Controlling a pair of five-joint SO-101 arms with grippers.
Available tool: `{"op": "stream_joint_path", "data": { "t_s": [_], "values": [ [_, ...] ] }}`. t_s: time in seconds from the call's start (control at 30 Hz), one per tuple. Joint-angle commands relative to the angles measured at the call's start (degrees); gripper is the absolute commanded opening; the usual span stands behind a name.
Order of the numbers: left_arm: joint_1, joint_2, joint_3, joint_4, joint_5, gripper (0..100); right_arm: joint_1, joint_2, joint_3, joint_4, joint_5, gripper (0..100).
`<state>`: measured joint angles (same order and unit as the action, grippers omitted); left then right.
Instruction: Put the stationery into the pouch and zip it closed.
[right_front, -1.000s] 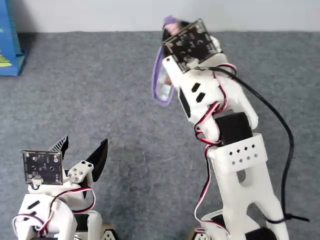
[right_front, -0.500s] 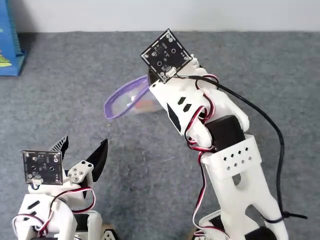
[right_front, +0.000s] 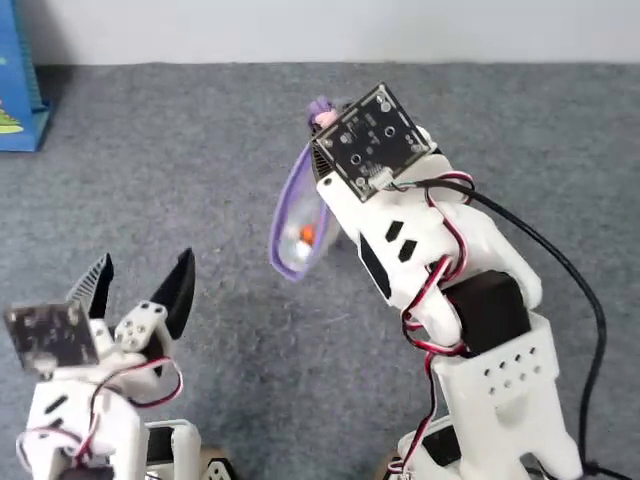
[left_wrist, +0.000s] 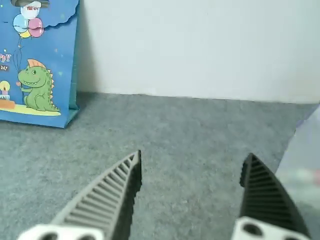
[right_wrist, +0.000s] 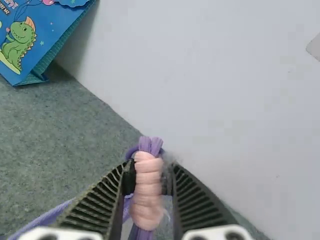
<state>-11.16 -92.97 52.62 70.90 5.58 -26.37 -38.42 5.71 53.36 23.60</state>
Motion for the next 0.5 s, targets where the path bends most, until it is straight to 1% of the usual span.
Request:
{"op": "stream_joint_path", "data": {
  "t_s": [0.0,0.07,0.17,0.33,0.47],
  "values": [
    [0.79,9.67,-1.80,-4.13,0.53,31,-0.40,-2.42,-2.37,-0.48,-0.44,0.7],
    [3.52,14.15,-3.03,-4.57,0.18,31,-0.48,-2.33,-2.29,-0.84,-0.44,0.7],
    [9.41,18.20,-4.44,-4.13,-1.49,31,-0.48,-1.89,-2.02,-3.47,-0.44,0.7],
    [18.55,17.76,-4.26,-4.13,-1.41,31,-0.40,3.65,-3.25,-5.23,-0.44,0.7],
    [23.65,17.76,-4.26,-5.27,-1.14,31,-1.01,8.04,-6.24,-5.14,-0.44,0.7]
  ]
}}
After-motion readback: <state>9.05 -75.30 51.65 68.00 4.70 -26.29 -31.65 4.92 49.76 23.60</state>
